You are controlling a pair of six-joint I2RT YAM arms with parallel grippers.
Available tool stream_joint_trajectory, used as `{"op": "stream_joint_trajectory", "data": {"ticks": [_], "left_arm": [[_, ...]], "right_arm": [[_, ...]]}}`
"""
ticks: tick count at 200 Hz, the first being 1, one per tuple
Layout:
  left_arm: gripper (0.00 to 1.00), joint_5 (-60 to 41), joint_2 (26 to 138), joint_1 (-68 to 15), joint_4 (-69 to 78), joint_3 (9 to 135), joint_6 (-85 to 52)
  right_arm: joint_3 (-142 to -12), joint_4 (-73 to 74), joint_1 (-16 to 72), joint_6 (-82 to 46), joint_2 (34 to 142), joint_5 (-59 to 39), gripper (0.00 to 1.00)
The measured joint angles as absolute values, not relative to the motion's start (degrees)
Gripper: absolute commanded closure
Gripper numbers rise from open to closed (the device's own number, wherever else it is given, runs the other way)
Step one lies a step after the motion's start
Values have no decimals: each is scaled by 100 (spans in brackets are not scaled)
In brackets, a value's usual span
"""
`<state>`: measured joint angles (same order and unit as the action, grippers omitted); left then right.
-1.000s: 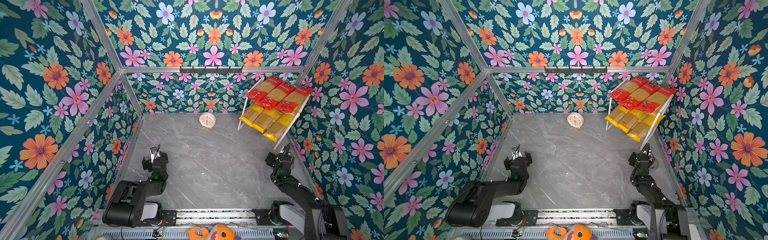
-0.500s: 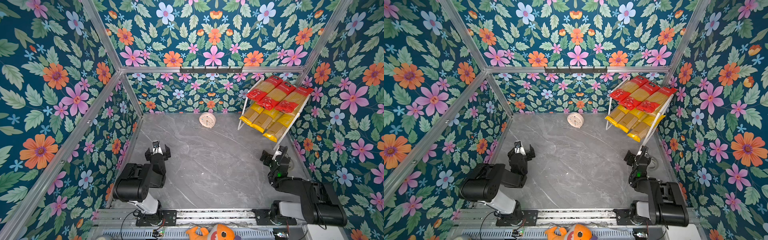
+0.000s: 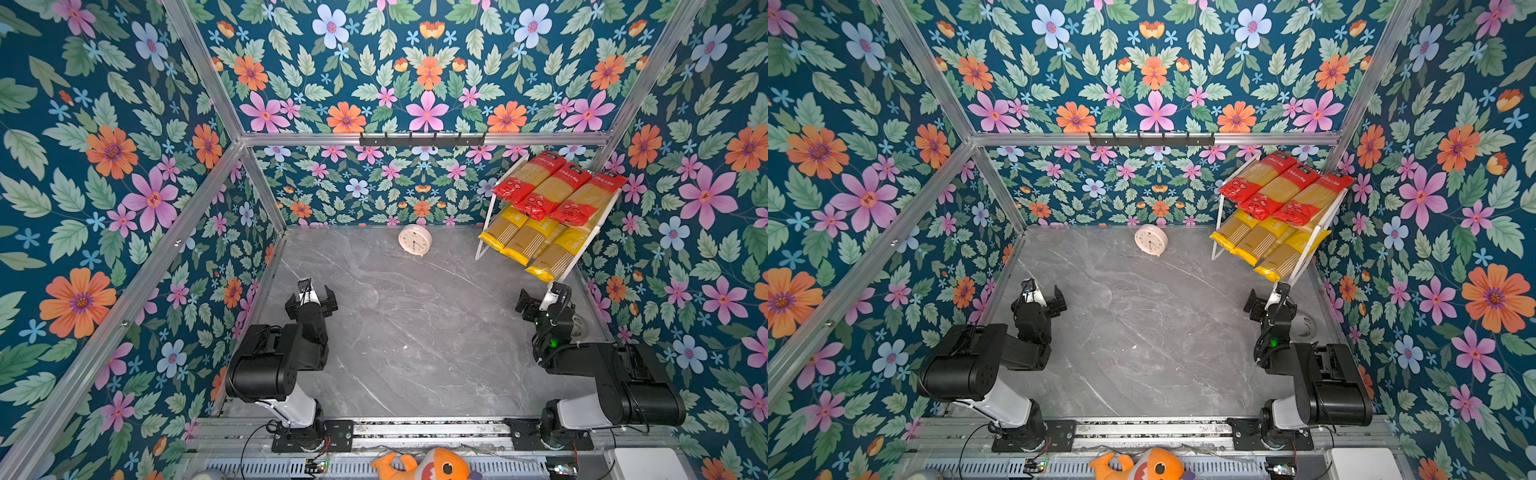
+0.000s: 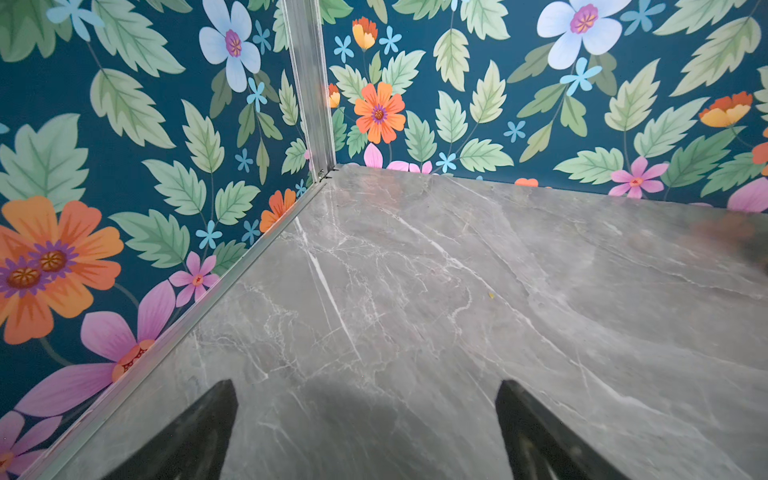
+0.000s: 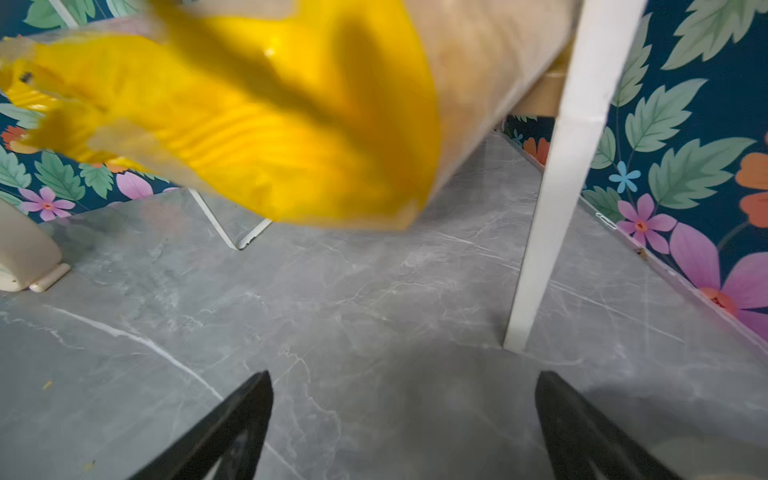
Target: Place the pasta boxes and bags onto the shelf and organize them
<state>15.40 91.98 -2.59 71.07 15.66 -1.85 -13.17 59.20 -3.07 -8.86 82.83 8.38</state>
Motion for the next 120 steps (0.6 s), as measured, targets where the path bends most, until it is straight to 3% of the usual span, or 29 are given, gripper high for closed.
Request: {"op": "stream_joint_trajectory", "data": {"ticks": [120], "left_arm": [[0,1498,9198,-261,7107,1546,-246]], "right_arm": [[-1487,5710,-294,-847,8287,825,1]]}}
